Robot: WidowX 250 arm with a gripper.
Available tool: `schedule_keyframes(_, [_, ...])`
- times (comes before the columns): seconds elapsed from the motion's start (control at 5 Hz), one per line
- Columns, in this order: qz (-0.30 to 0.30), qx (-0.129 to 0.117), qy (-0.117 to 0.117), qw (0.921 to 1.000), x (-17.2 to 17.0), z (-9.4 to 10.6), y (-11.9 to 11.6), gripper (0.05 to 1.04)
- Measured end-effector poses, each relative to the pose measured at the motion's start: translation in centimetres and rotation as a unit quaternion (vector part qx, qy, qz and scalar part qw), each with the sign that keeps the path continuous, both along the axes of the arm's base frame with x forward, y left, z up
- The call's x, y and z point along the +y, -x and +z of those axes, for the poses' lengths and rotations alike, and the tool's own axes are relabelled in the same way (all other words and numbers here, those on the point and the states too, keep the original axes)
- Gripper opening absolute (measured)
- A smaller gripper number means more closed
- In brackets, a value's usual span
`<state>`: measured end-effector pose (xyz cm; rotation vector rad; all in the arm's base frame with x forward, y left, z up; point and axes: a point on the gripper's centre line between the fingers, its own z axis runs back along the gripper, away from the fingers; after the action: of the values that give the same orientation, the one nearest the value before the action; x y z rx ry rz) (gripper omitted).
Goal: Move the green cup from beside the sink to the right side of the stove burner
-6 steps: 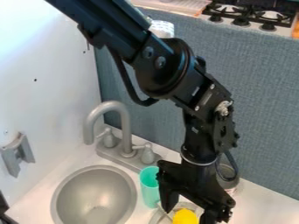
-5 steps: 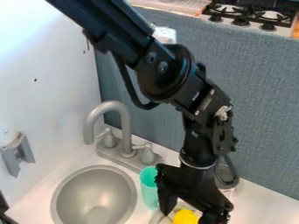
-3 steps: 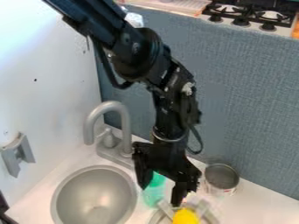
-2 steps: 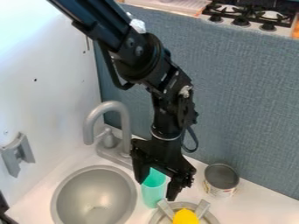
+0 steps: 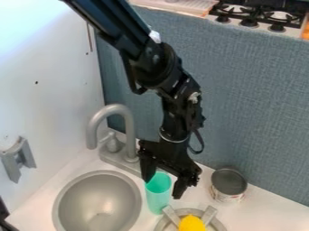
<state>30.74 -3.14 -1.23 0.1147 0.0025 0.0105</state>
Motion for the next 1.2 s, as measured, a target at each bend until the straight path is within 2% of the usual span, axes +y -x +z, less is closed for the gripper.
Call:
schedule_keyframes(0.2, [0.003, 0.007, 0.006, 1.0000, 1.1, -1.2, -1.0, 1.000])
schedule_keyframes(0.6, [0.000, 0.012, 0.013, 0.9998, 1.3, -2.7, -1.9, 1.000])
schedule_keyframes(0.8, [-0.002, 0.003, 0.020, 0.9998, 0.9, -2.6, -2.4, 1.000])
schedule_keyframes(1.0, [0.001, 0.012, 0.022, 0.9997, 0.8, -3.5, -2.4, 1.000])
schedule_keyframes(1.2, [0.002, 0.007, 0.027, 0.9996, 0.7, -3.9, -2.5, 1.000])
